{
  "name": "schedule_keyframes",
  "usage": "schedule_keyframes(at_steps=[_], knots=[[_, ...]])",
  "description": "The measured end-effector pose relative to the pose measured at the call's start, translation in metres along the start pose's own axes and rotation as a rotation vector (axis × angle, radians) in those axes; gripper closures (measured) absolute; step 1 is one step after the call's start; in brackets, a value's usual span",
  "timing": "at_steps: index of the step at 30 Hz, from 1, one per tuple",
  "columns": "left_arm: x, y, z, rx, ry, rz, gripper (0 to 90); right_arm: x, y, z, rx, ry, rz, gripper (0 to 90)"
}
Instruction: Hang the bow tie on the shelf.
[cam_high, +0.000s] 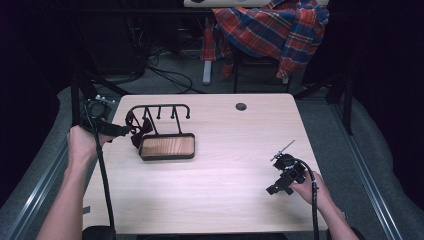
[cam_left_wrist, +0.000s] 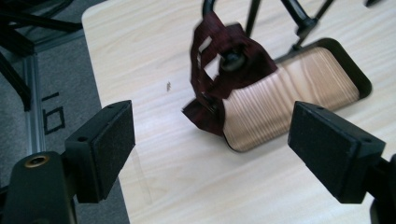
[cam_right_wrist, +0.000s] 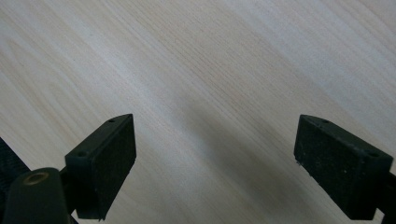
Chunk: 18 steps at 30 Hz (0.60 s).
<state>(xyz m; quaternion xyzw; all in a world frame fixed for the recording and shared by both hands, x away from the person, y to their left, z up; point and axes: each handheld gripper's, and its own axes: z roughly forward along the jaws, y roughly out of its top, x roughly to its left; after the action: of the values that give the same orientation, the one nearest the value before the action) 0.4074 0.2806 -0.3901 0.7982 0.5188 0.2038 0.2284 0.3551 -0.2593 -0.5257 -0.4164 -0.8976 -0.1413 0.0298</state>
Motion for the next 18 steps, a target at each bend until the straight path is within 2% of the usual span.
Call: schedule_keyframes(at_steps=[3, 9, 12, 14, 18], knots=[[-0.003, -0.008, -0.007, 0.005, -0.026, -0.001, 13.6, 0.000, 0.000, 0.000, 0.002, -0.002, -0.001, 12.6], [-0.014, -0.024, -0.016, 0.026, -0.016, 0.009, 10.1, 0.000, 0.001, 0.000, 0.011, -0.007, -0.014, 12.6], [-0.018, -0.030, -0.016, 0.038, -0.014, 0.015, 8.9, 0.000, 0.000, 0.001, -0.001, -0.004, -0.003, 12.6], [-0.024, -0.037, -0.014, 0.065, -0.001, 0.035, 8.4, 0.001, 0.000, 0.001, 0.013, -0.016, -0.012, 12.7], [-0.029, -0.044, -0.013, 0.074, -0.003, 0.041, 7.7, 0.000, 0.000, 0.001, 0.004, -0.030, -0.004, 12.8]])
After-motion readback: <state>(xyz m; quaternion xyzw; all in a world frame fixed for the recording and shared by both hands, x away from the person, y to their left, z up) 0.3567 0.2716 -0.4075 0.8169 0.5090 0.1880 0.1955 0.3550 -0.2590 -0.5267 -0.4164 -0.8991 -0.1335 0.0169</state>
